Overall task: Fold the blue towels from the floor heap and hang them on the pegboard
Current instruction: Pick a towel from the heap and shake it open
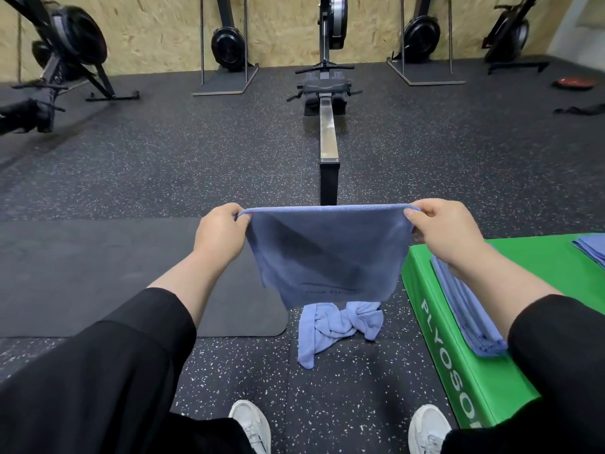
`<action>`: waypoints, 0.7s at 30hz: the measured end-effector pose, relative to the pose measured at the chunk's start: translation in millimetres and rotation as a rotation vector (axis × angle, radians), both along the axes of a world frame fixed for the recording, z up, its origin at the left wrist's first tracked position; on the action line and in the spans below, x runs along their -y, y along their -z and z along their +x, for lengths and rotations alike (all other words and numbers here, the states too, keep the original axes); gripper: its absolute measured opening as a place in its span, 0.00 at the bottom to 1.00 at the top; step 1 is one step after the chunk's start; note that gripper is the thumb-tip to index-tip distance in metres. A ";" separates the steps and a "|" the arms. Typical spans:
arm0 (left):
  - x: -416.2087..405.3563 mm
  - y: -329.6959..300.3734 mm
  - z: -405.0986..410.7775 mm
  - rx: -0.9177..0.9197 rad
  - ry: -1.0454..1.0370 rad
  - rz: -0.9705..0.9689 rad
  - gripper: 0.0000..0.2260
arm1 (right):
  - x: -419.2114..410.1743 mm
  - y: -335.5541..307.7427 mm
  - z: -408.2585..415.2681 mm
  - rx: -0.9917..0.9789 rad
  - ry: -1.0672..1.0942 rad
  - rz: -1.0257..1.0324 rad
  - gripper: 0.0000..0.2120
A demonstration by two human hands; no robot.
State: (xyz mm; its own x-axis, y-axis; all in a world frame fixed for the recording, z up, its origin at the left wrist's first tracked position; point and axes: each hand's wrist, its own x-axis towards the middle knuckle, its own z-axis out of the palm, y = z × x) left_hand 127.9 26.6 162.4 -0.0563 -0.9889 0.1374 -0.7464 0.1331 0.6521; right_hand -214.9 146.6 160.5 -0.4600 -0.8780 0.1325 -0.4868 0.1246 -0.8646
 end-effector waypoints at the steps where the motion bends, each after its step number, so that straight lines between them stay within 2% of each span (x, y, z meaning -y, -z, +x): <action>1: -1.6 -1.3 -2.5 -0.122 0.016 0.031 0.10 | -0.2 -0.3 -0.7 0.028 0.005 -0.003 0.10; 3: -5.0 -4.2 -6.3 -0.284 0.020 0.095 0.09 | 0.0 -0.6 -1.8 0.081 0.015 -0.004 0.08; 8: -2.2 -2.5 -2.0 -0.310 0.008 0.115 0.08 | -1.1 -2.5 -0.5 0.145 0.021 -0.014 0.10; 13: -4.8 -0.6 -8.8 -0.512 0.039 0.197 0.07 | -1.9 -4.8 0.7 0.163 0.045 -0.037 0.10; 15: -3.5 -1.7 -8.0 -0.544 0.063 0.213 0.06 | -1.5 -3.9 -0.7 0.182 0.050 -0.046 0.06; 18: -1.8 -3.6 -1.1 -0.465 0.131 0.200 0.06 | -0.6 -3.3 -3.3 0.183 0.085 -0.050 0.05; 21: -0.9 -5.6 5.1 -0.178 0.198 0.100 0.05 | -0.2 -2.3 -8.2 0.178 0.110 -0.041 0.06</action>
State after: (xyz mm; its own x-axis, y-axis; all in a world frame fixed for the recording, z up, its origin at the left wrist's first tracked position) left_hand 132.9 27.5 168.0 -0.2332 -0.9703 0.0644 -0.5852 0.1929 0.7876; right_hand -223.1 146.8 162.8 -0.5719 -0.8168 0.0757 -0.3118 0.1311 -0.9411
